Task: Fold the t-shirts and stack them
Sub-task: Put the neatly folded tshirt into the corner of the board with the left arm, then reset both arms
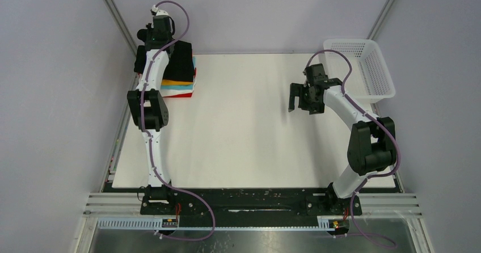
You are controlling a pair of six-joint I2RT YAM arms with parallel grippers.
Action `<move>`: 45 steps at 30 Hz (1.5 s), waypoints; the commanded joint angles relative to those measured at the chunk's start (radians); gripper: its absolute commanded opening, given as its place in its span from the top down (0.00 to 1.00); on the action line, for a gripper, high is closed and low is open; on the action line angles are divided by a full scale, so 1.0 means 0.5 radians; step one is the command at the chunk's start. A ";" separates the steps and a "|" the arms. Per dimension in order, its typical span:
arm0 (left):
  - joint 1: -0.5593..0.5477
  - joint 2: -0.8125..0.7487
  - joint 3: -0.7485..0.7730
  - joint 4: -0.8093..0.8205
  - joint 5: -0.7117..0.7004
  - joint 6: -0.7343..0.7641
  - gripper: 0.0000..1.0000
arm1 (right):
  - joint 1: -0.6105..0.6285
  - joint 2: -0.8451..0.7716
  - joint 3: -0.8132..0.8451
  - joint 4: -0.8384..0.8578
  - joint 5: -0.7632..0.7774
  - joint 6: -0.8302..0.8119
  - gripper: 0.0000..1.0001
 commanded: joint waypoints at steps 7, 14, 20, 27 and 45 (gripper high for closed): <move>0.056 0.011 -0.063 0.186 -0.283 -0.135 0.13 | -0.016 0.000 0.120 -0.068 0.148 -0.035 0.00; 0.052 -0.163 -0.139 0.000 -0.116 -0.614 0.01 | -0.015 -0.028 0.130 -0.052 0.175 0.002 0.01; 0.028 -0.711 -0.649 0.083 0.424 -1.069 0.01 | -0.055 -0.159 0.048 0.110 0.192 0.121 0.00; -0.191 -1.431 -1.427 0.227 0.363 -1.275 0.01 | -0.210 -0.467 -0.250 0.380 0.235 0.323 0.01; -0.316 -2.577 -3.222 0.467 0.741 -1.846 0.01 | -0.215 -0.811 -0.903 0.909 0.461 0.208 0.01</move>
